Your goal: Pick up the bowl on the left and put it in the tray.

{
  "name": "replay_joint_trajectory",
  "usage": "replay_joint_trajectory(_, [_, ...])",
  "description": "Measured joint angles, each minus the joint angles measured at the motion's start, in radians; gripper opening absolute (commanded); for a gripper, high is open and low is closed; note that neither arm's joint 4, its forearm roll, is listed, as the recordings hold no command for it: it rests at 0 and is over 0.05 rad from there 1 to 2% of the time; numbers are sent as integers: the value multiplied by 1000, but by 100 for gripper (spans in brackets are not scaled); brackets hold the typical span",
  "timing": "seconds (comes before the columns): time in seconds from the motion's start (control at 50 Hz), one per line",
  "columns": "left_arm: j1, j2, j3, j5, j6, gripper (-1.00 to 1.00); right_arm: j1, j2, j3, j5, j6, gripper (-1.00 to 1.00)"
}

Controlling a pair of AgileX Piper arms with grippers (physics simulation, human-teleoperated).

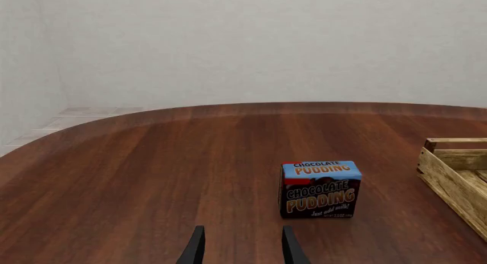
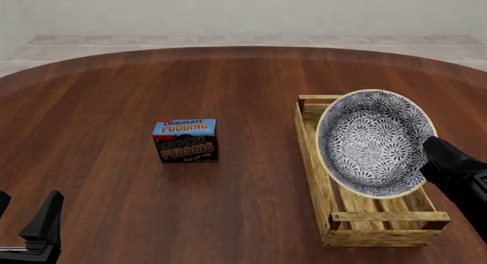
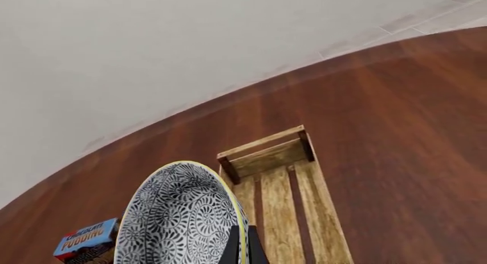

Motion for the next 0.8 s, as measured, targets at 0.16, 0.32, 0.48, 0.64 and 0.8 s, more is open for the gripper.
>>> replay_joint_trajectory(0.16, [0,0,0,0,0,100,-17,16,5,-15,9,-100])
replay_joint_trajectory(0.32, [0,0,0,0,0,100,-34,32,10,-28,17,-100])
replay_joint_trajectory(0.48, [0,0,0,0,0,100,-47,43,15,-40,22,-100])
replay_joint_trajectory(0.64, [0,0,0,0,0,100,-56,52,20,-49,26,-100])
replay_joint_trajectory(0.8, [0,0,0,0,0,100,-60,64,30,-63,27,-100])
